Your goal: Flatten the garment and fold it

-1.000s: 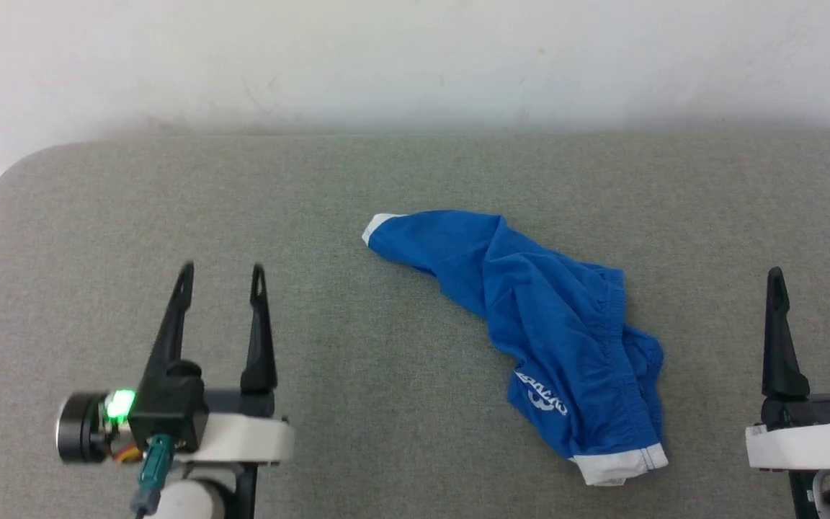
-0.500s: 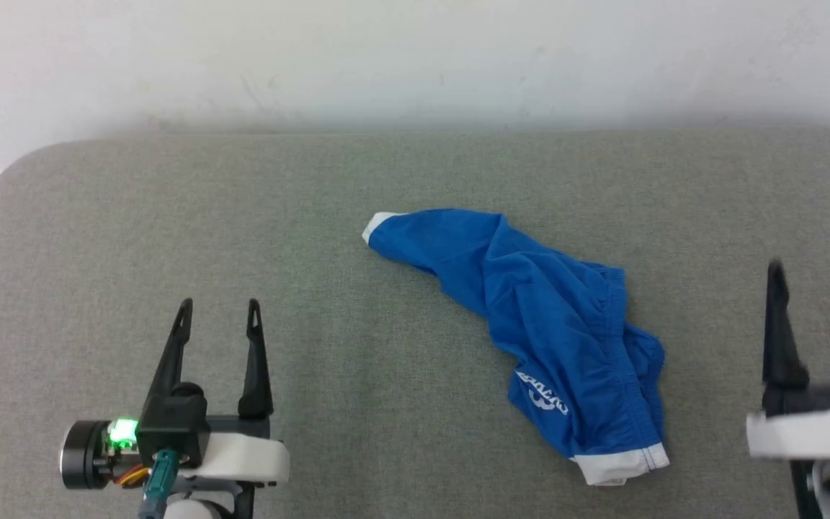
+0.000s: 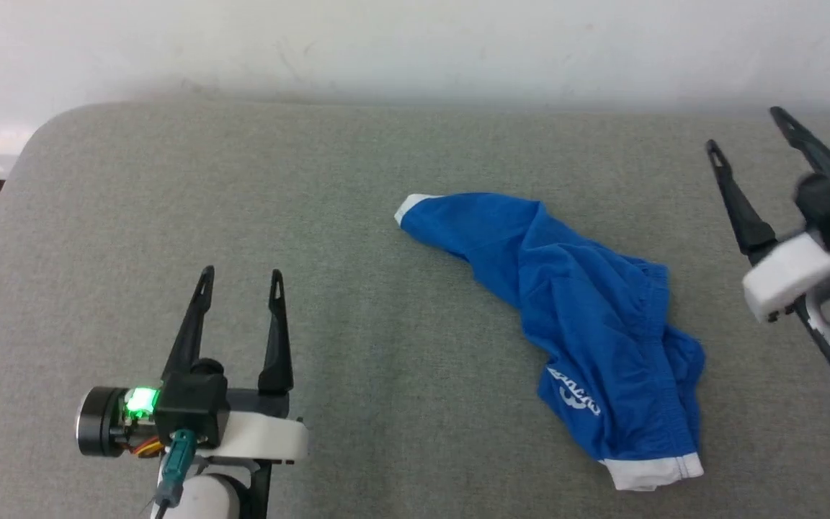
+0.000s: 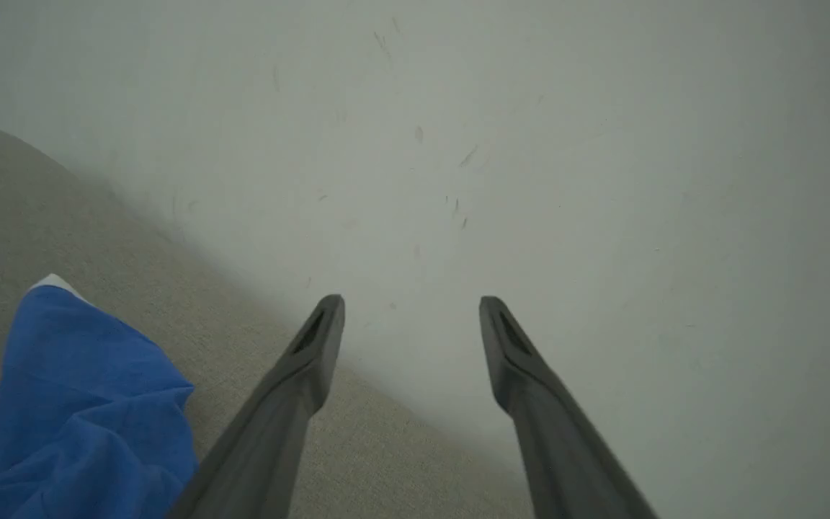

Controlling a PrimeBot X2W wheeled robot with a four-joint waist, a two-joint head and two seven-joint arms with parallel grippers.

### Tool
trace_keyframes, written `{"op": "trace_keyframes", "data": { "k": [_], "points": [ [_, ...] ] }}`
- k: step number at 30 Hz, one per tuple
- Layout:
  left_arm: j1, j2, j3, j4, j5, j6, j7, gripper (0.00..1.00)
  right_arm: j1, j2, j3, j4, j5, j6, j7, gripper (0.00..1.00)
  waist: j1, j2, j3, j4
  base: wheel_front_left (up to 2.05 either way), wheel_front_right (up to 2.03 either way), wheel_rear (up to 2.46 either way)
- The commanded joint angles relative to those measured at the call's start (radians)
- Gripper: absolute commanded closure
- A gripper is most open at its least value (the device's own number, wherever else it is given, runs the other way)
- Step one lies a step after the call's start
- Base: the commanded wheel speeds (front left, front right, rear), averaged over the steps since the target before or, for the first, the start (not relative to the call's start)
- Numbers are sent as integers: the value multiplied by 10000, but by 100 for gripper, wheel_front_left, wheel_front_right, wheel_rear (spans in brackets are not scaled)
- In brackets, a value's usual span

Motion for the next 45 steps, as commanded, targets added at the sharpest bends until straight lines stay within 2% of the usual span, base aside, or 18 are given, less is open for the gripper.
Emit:
{"op": "trace_keyframes", "data": {
  "k": [1, 8, 12, 16, 21, 23, 26, 27, 32, 35, 36, 40, 45],
  "points": [
    [-179, -55, -8, -52, -23, -87, -47, 0, -735, -636, 994, 465, 629, -21, 1026, 0, -1, 0, 381, 400, 0, 0, 0],
    [-392, -285, 25, -120, -96, -116, -47, 0, -2931, -2912, 5313, 920, 4541, -21, 5636, 0, -1, 0, 1166, 898, 0, 0, 0],
    [-613, -447, -10, -63, -129, -152, -47, 0, -4102, -3572, 6940, 1025, 6363, -21, 7401, 0, -1, 0, 1619, 1120, 0, 0, 0],
    [-885, -582, -95, -16, -121, -167, -47, 0, -4889, -3699, 8197, 1521, 7280, -21, 8150, 0, -1, 0, 2008, 1326, 0, 0, 0],
    [-1131, -687, -199, 85, -92, -142, -47, 0, -5003, -3734, 10141, 1971, 7865, -21, 8640, 0, -1, 0, 2213, 1487, 0, 0, 0],
    [-1141, -708, -190, 102, -76, -107, -47, 0, -4969, -3744, 10656, 2107, 8183, -21, 8606, 0, -1, 0, 2227, 1461, 0, 0, 0],
    [-1091, -718, -124, 175, -54, -75, -47, 0, -5093, -3707, 10888, 2265, 8548, -21, 7991, 0, -1, 0, 2141, 1329, 0, 0, 0],
    [-1063, -711, -83, 204, -42, -64, -47, 0, -5252, -3726, 10922, 2280, 8487, -21, 7621, 100, -1, 0, 2088, 1246, 0, 0, 0],
    [-933, -670, -12, 308, 11, -90, -47, 0, -6133, -4218, 10543, 2472, 8301, -21, 5561, 100, -1, 0, 1710, 922, 0, 0, 0],
    [-829, -654, 12, 318, 29, -90, -47, 0, -6348, -4716, 10074, 2487, 8500, -21, 4824, 100, -1, 0, 1479, 733, 0, 0, 0],
    [-829, -654, 12, 318, 29, -90, -47, 0, -6348, -4716, 10074, 2487, 8500, -21, 4824, 100, -1, 0, 1479, 733, 0, 0, 0],
    [-714, -632, 1, 289, 63, -88, -47, 0, -6159, -5619, 9581, 2821, 8757, -21, 4533, 100, -1, 0, 1348, 546, 0, 0, 0],
    [-730, -597, -104, 269, 130, -105, -47, 0, -5212, -6257, 9324, 3915, 9187, -21, 4812, 100, -1, 0, 1452, 405, 0, 0, 0]
  ]
}}
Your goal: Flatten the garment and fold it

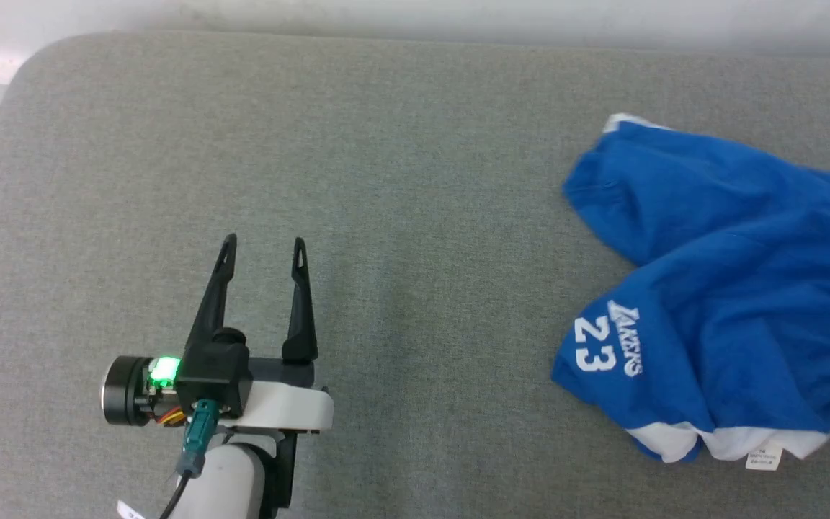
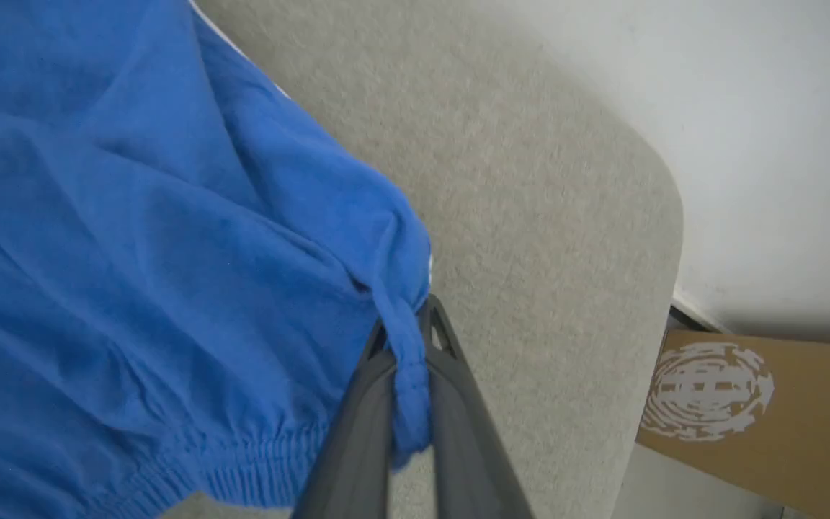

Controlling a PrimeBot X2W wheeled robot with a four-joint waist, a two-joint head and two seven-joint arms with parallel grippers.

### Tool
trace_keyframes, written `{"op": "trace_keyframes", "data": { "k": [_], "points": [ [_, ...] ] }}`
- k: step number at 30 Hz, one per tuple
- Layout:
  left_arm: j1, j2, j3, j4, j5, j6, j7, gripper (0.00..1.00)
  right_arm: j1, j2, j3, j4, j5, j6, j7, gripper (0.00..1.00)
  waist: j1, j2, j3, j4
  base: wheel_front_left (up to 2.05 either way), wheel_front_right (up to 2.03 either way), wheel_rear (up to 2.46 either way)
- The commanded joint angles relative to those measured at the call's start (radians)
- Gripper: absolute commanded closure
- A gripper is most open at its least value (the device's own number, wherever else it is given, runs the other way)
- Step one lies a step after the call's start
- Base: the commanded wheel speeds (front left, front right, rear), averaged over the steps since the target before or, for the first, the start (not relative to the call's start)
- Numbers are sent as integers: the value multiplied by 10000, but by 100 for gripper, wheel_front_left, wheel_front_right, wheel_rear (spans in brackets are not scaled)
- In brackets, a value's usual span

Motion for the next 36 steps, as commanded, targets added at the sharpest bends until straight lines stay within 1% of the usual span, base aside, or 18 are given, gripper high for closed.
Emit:
{"op": "trace_keyframes", "data": {
  "k": [1, 4, 7, 8, 10, 11, 12, 14, 16, 19, 21, 24, 27, 30, 32, 33, 36],
  "points": [
    [30, 58, -46, -2, 70, -24, -47, 0, 446, 16, -37, 388, 149, -23, 43, 100, 0, 0, 72, -54, 0, 0, 0],
    [-41, 81, -128, -5, 99, -18, -47, 0, 1245, 148, -166, 1425, 406, -23, -2, 100, 0, 0, 175, -76, 0, 0, 0],
    [-67, 137, -180, 24, 118, 15, -47, 0, 1992, 648, -176, 2235, 795, -23, 116, 100, 0, 0, 192, -169, 0, 0, 0],
    [-51, 159, -171, 40, 112, 41, -47, 0, 2080, 859, -280, 2401, 969, -23, 29, 100, 0, 0, 163, -225, 0, 0, 0],
    [-27, 206, -143, 96, 95, 89, -47, 0, 1995, 1162, -393, 2752, 771, -23, -539, 100, 0, 0, 70, -348, 0, 0, 0],
    [-26, 237, -152, 120, 98, 89, -47, 0, 1890, 1259, -389, 2884, 548, -23, -837, 13, 0, 0, -8, -402, 0, 0, 0],
    [-29, 277, -166, 138, 107, 83, -47, 0, 1712, 1305, -412, 2998, 242, -23, -1268, 0, 0, 0, -95, -448, 0, 0, 0],
    [-36, 377, -141, 147, 111, 98, -47, 0, 1257, 1400, -624, 3220, -329, -23, -2278, 0, 0, 0, -293, -579, 0, 0, 0],
    [-38, 490, -78, 135, 85, 103, -47, 0, 758, 1468, -761, 3364, -1180, -23, -3315, 0, 0, 0, -488, -738, 0, 0, 0],
    [-96, 651, -7, 89, 46, 55, -47, 0, 182, 1893, -1221, 3536, -2268, -23, -4811, 0, 0, 0, -725, -1015, 0, 0, 0],
    [-196, 756, -8, 58, 15, -57, -47, 0, -55, 2273, -1709, 3495, -2896, -23, -5410, 0, 0, 0, -844, -1188, 0, 0, 0],
    [-465, 961, -62, 140, 35, -283, -47, 0, 42, 2917, -3081, 3124, -3280, -23, -5670, 0, 0, 0, -960, -1386, 0, 0, 0],
    [-859, 1172, -125, 497, 24, -560, -47, 0, 674, 3351, -5207, 1679, -4179, -23, -5687, 0, 0, 0, -1015, -1541, 0, 0, 0],
    [-1364, 1338, -217, 736, 1, -861, -47, 0, 2125, 4069, -7558, -77, -5364, -23, -5690, 0, 0, 0, -1068, -1648, 0, 0, 0],
    [-1698, 1437, -292, 988, -50, -1112, -47, 0, 3204, 4768, -8980, -1387, -6169, -23, -5691, 0, 0, 0, -1095, -1696, 0, 0, 0],
    [-1863, 1502, -351, 1194, -63, -1263, -47, 0, 3736, 5157, -9525, -2035, -6529, -23, -5692, 0, 0, 0, -1112, -1720, 0, 0, 0],
    [-2467, 1629, -629, 2000, -102, -1795, -38, 0, 5097, 6312, -10752, -3929, -7393, -23, -5692, 0, 0, 0, -1116, -1764, 0, 0, 0]
  ]
}}
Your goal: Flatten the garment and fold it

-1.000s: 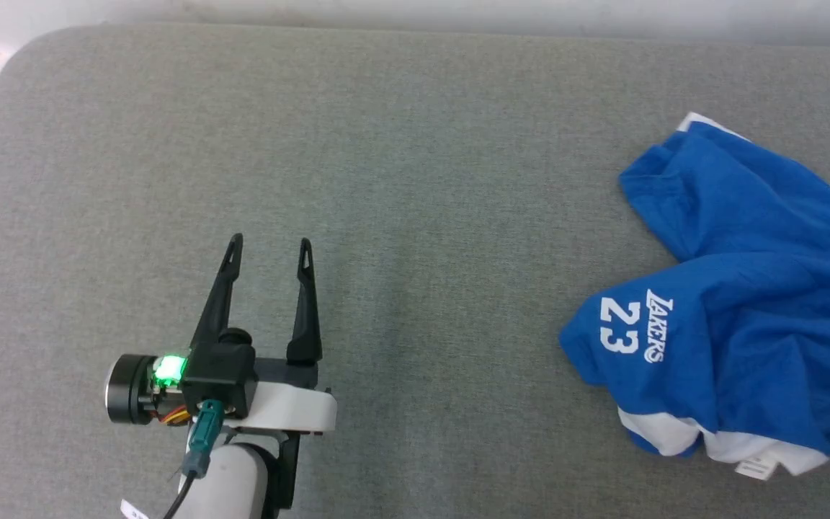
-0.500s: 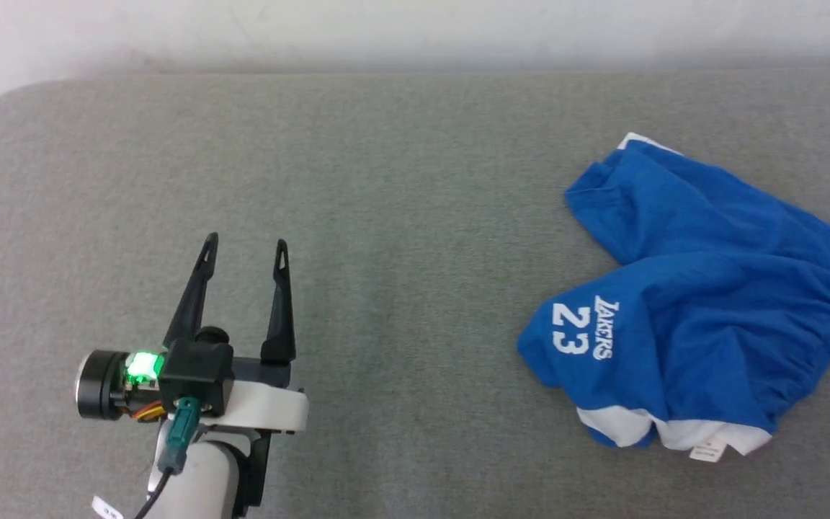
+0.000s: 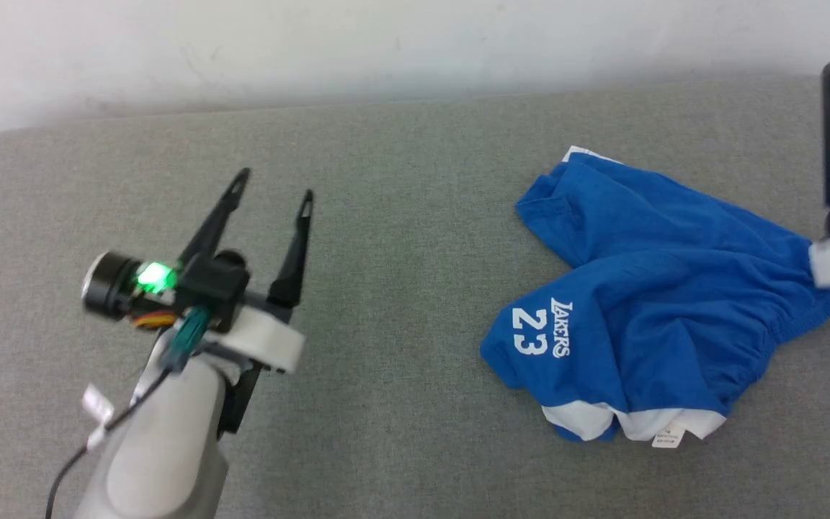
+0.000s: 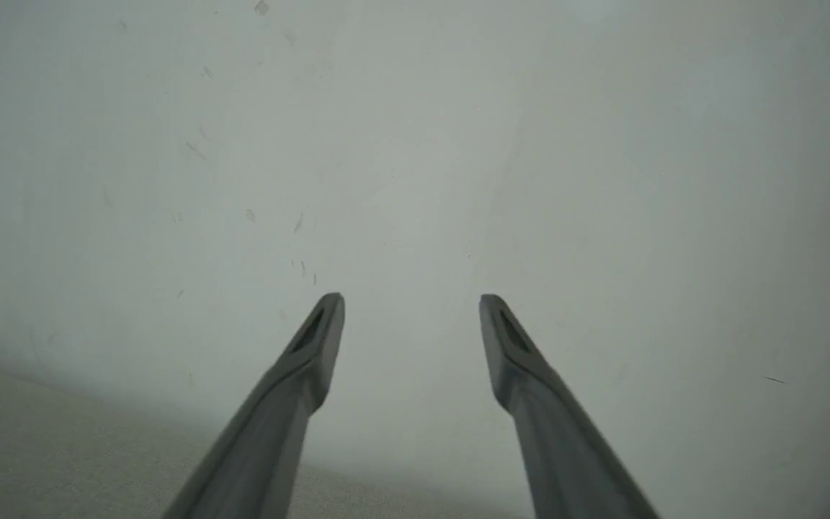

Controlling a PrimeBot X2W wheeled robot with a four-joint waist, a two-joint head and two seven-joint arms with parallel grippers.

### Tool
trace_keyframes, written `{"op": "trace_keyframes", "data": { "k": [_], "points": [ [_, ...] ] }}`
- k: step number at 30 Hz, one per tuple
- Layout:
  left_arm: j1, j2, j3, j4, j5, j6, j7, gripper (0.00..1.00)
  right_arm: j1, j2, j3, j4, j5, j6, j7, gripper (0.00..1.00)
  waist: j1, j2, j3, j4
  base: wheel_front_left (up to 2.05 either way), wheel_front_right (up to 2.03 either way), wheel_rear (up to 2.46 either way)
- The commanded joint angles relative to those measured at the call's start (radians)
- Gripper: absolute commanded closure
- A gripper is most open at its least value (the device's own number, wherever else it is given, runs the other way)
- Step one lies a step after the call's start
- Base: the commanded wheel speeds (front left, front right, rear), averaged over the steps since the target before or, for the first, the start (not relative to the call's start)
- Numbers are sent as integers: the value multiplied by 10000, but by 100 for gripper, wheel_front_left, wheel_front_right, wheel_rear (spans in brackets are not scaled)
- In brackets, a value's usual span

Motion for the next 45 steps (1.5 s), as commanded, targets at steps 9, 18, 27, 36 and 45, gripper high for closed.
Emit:
{"op": "trace_keyframes", "data": {
  "k": [9, 18, 27, 36, 45],
  "points": [
    [-2739, 102, -2146, 1960, -983, -1236, 2503, 0, 2608, 2678, -1338, -4191, -1281, -9, -46, 0, 1, -1, 290, -277, 0, 0, 0],
    [-5211, 1663, -7893, 1187, -5667, -1251, 6495, 0, 3796, 3627, -1679, -4984, -1638, -9, -47, 0, 1, -1, 659, -955, 0, 0, 0],
    [-6663, 2069, -10522, 29, -7816, -1253, 9494, 0, 3504, 3760, -1534, -4893, -1667, -9, -47, 0, 1, -1, 1460, -1912, 0, 0, 0],
    [-5334, 2069, -10533, -657, -6532, -1253, 11495, 0, 3201, 3766, -1428, -4467, -1278, -9, -47, 0, 1, -1, 1943, -2447, 0, 0, 0],
    [-5676, 2586, -10534, -544, -5989, -1253, 9043, 100, 3334, 3768, -1435, -4311, -1432, -9, -47, 0, 1, -1, 1541, -1870, 0, 0, 0]
  ]
}}
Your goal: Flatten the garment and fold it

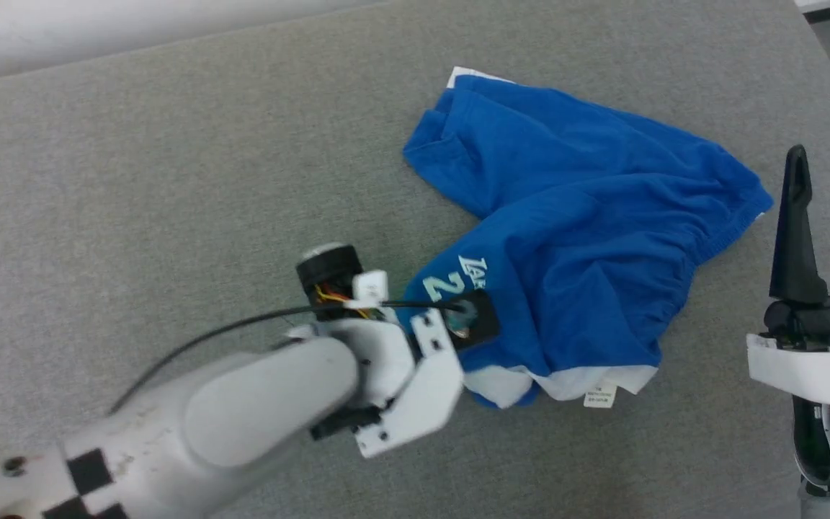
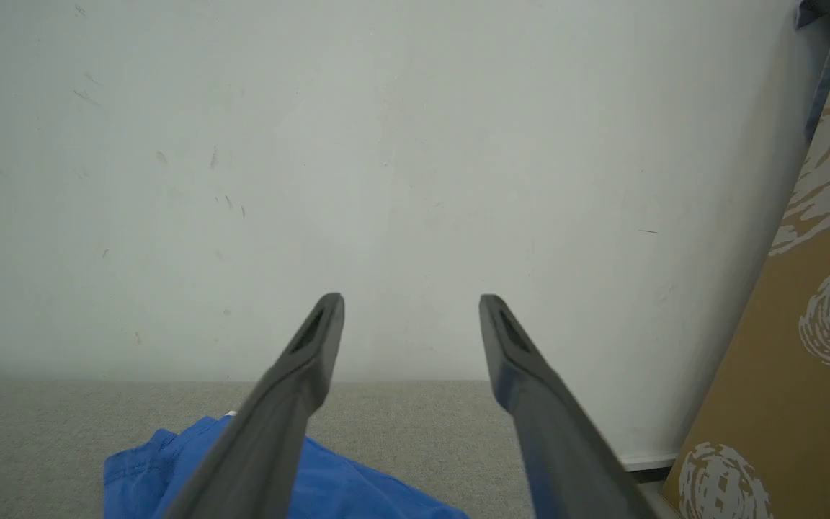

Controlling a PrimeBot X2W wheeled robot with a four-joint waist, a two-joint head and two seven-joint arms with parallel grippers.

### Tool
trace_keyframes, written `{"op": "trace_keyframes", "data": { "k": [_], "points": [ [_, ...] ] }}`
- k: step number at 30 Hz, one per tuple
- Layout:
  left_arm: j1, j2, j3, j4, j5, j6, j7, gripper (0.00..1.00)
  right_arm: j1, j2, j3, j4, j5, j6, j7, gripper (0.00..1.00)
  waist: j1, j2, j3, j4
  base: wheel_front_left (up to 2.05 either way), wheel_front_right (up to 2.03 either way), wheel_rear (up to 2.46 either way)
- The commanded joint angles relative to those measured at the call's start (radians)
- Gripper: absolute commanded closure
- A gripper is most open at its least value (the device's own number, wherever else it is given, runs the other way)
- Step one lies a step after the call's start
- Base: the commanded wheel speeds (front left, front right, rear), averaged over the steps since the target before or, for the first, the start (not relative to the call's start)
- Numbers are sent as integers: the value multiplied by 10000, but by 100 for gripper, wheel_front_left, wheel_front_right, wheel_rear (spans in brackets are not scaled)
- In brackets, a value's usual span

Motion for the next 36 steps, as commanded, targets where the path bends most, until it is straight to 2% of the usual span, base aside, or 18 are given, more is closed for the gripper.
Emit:
{"op": "trace_keyframes", "data": {
  "k": [1, 4, 5, 10, 13, 15, 19, 20, 21, 24, 26, 29, 33, 36],
  "points": [
    [-248, 378, -32, 59, 13, -65, -514, 100, 78, 36, -44, -2, -60, -9, -45, 0, -2, 0, -400, 379, 0, 0, 0],
    [-639, 1116, 3, 105, -175, -65, -1693, 100, 329, 37, -288, -22, -126, -9, -45, 0, -2, 0, -683, 772, 0, 0, 0],
    [-639, 1116, 3, 105, -175, -65, -1693, 100, 329, 37, -288, -22, -126, -9, -45, 0, -2, 0, -683, 772, 0, 0, 0],
    [-704, 2675, 300, 639, -170, 34, -2232, 100, 660, 37, -350, 45, -324, -9, -45, 0, -2, 0, -910, 1156, 0, 0, 0],
    [-538, 3333, 457, 1348, -275, 290, -2252, 100, 730, 37, -221, 175, -532, -9, -45, 0, -2, 0, -950, 1252, 0, 0, 0],
    [-330, 3537, 422, 1929, -303, 358, -2195, 100, 753, 37, -103, 304, -576, -9, -45, 0, -2, 0, -981, 1278, 0, 0, 0],
    [218, 3260, 480, 2826, -819, 444, -2509, 100, 800, 37, 163, 669, -688, -9, -45, 0, -2, 0, -1131, 1366, 0, 0, 0],
    [304, 3116, 513, 2929, -839, 544, -2713, 55, 826, 37, 249, 744, -742, -9, -45, 0, -2, 0, -1206, 1415, 0, 0, 0],
    [389, 2984, 578, 3008, -871, 650, -2984, 0, 855, 35, 350, 802, -784, -9, -45, 0, -2, 0, -1284, 1464, 0, 0, 0],
    [610, 2730, 846, 3155, -923, 943, -4028, 0, 837, -122, 619, 825, -799, -9, -45, 0, -2, 0, -1536, 1598, 0, 0, 0],
    [757, 2657, 1138, 3123, -863, 1391, -4964, 0, 754, -378, 885, 782, -719, -9, -45, 0, -2, 0, -1704, 1685, 0, 0, 0],
    [1132, 2571, 1656, 2902, -708, 2444, -6541, 0, 603, -1110, 1648, 721, -522, -9, -45, 0, -2, 0, -1924, 1870, 0, 0, 0],
    [2025, 2452, 2328, 2454, -795, 3941, -8251, 0, 383, -2647, 3192, 1263, -194, -9, -45, 0, -2, 0, -2132, 2126, 0, 0, 0],
    [2662, 2325, 2785, 2125, -801, 4808, -8932, 0, 51, -3770, 4631, 1501, 540, -9, 525, 0, -2, 0, -2179, 2326, 0, 0, 0]
  ]
}}
